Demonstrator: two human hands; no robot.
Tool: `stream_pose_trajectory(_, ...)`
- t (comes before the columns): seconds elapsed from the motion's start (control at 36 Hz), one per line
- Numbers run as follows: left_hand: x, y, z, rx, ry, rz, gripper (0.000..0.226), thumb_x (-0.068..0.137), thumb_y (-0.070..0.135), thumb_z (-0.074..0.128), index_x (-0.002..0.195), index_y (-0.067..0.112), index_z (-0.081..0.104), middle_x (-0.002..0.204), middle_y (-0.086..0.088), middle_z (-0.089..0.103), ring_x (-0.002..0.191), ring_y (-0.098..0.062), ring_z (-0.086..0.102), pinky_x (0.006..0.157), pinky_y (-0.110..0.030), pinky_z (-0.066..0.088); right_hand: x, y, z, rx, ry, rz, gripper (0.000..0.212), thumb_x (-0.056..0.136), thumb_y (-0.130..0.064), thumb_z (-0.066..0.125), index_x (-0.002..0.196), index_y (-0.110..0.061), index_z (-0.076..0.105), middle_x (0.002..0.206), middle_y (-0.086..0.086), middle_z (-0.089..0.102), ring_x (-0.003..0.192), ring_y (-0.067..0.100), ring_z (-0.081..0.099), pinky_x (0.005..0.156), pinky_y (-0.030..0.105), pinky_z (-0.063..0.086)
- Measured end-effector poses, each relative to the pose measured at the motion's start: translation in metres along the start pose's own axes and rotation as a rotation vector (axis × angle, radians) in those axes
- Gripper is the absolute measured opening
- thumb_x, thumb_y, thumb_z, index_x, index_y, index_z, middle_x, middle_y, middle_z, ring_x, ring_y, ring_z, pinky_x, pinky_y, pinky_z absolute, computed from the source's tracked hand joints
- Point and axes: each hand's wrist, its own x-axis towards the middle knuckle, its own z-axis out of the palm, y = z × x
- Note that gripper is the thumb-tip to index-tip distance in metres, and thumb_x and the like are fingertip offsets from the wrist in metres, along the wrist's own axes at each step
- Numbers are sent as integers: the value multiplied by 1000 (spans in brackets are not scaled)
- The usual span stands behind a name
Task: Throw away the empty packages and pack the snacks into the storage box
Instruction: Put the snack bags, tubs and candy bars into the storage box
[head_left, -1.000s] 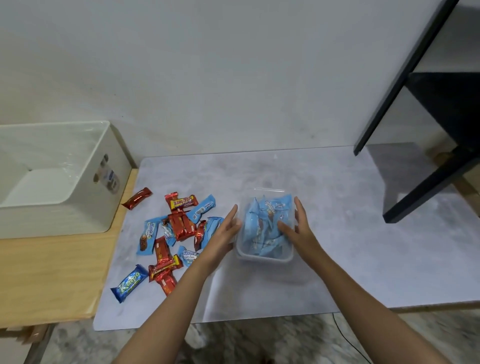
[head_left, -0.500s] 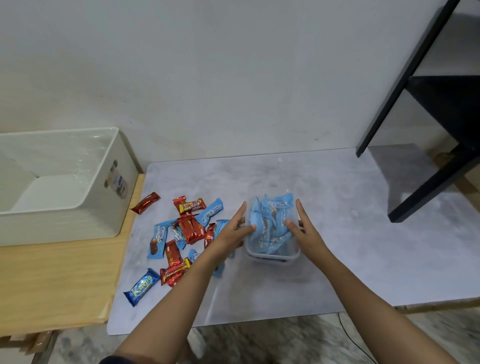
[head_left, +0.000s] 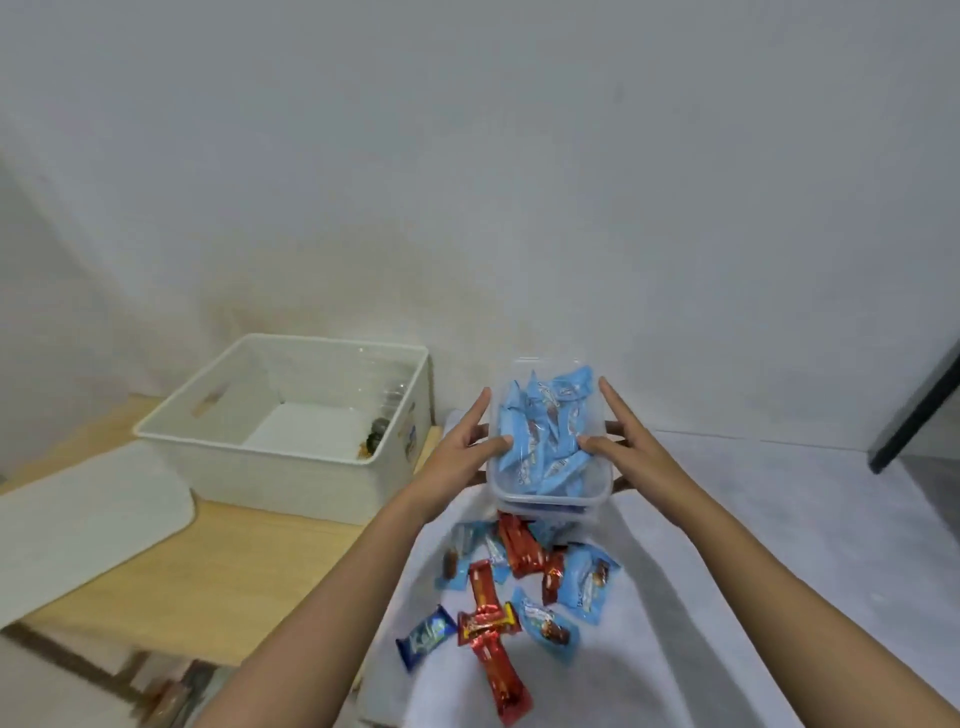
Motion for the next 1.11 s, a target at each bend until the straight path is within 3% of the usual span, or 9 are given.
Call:
stream_pose_trajectory(0.08,1,13,-55,10,49,33,69,91,23,58,144,44,19,123,3,56,108,-14,60,96,-48,49,30,-30,39,-1,-26,-51,74,86,-33,63,138,-60,17,131,4,47,105,19,60,77,39,57)
stream_pose_trajectory(0.19,9,25,-136,-5,93,86,66,92,15,55,144,37,22,106,7,60,87,-9,64,74,-29,56,73,-66,103,13,-50,-92,73,87,-31,62,139,-57,17,128,5,48,104,19,60,73,36,58)
stream_pose_trajectory(0.33,26,24,-236,17,120,49,66,90,17,56,145,37,24,116,-4,59,105,-21,62,91,-45,52,124,-94,190,52,-69,-69,73,90,-27,59,142,-51,15,123,5,52,96,15,63,67,33,59)
stream_pose_trajectory(0.44,45,13,-311,59,105,-6,65,90,17,56,143,38,26,115,-5,60,104,-21,62,90,-43,52,162,-104,255,89,-80,6,75,91,-24,58,145,-46,11,116,2,57,84,7,66,59,27,57)
stream_pose_trajectory(0.58,68,-5,-375,109,47,-107,65,90,15,53,142,42,24,104,-6,58,103,-23,62,92,-44,51,195,-102,314,81,-86,88,79,90,-27,59,145,-46,6,140,6,46,116,22,56,66,26,52)
stream_pose_trajectory(0.75,92,-38,-412,170,-45,-294,81,87,7,53,144,44,9,116,-8,63,105,-23,62,85,-41,53,221,-80,354,-2,-145,212,79,91,-26,56,143,-50,2,143,1,41,116,21,53,72,36,55)
stream_pose_trajectory(0.86,101,-63,-417,187,-88,-402,92,86,3,55,145,41,-4,132,-9,54,108,-24,61,76,-38,55,235,-61,369,-65,-174,301,80,92,-19,54,146,-44,0,124,0,52,99,18,58,82,43,54)
stream_pose_trajectory(1.0,112,-87,-415,217,-116,-492,97,84,1,56,145,38,-10,139,-11,45,115,-28,54,78,-40,53,242,-41,385,-114,-185,348,83,93,-14,52,147,-39,-4,146,7,39,106,23,56,82,41,54)
stream_pose_trajectory(1.11,119,-99,-417,195,-172,-534,97,81,-4,55,144,40,-5,127,-8,43,113,-30,53,76,-42,55,248,-34,391,-155,-212,413,83,94,-14,52,148,-38,-7,152,10,29,119,29,52,86,38,52)
